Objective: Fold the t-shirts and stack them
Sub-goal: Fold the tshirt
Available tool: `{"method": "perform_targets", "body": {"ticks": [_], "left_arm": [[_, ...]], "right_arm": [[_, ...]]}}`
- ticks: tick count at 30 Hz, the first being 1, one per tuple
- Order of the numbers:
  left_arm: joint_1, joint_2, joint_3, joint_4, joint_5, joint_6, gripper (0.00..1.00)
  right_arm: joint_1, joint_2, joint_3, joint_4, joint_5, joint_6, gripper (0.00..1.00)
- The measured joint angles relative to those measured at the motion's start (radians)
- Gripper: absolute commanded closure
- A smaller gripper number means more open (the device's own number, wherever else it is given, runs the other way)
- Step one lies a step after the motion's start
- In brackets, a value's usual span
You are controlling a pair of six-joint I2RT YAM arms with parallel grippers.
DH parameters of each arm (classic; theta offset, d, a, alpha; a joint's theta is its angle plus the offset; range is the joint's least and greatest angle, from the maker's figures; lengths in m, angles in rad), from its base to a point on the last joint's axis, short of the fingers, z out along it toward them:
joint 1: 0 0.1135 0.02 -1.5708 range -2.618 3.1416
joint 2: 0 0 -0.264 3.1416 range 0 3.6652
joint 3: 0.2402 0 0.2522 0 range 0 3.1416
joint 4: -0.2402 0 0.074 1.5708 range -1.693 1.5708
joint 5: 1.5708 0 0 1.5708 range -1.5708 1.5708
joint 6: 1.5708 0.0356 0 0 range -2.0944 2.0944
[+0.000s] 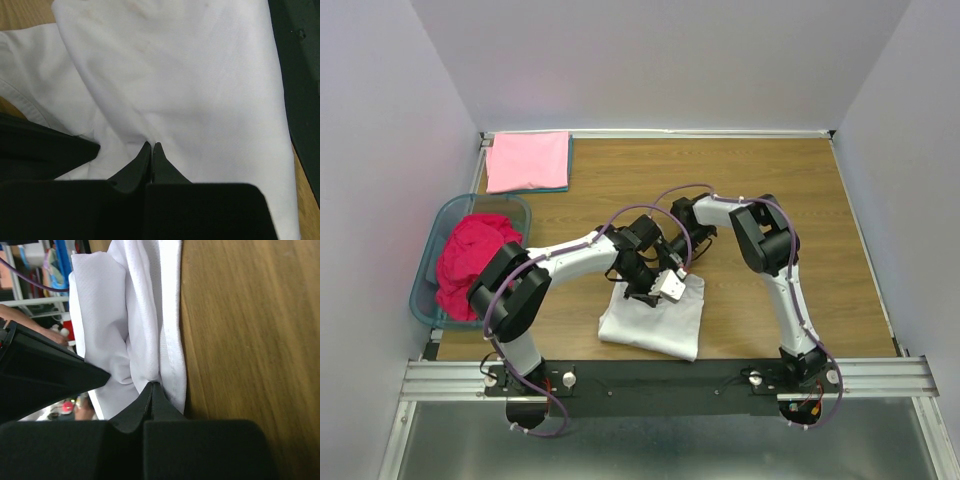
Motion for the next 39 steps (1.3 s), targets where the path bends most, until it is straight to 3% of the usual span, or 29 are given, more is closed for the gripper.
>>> {"method": "perform_targets", "body": {"ticks": [10,20,39], "left_arm": [[0.005,-0.035,0.061,-0.033,-0.024,-0.016,1.00],[0.077,-0.022,0.121,-0.018,-0.056,-0.020,1.00],[0.122,0.002,0.134,0.102,-0.076,-0.023,1.00]], "right_arm": [[-0.002,0.026,0.020,-0.030,-0.024,0.003,0.99],[-0.003,0.027,0.018,-0.033,-0.032,-0.010,0.99],[-0.008,0.028,0.014,-0.049,-0.058,-0.055,0.99]]}}
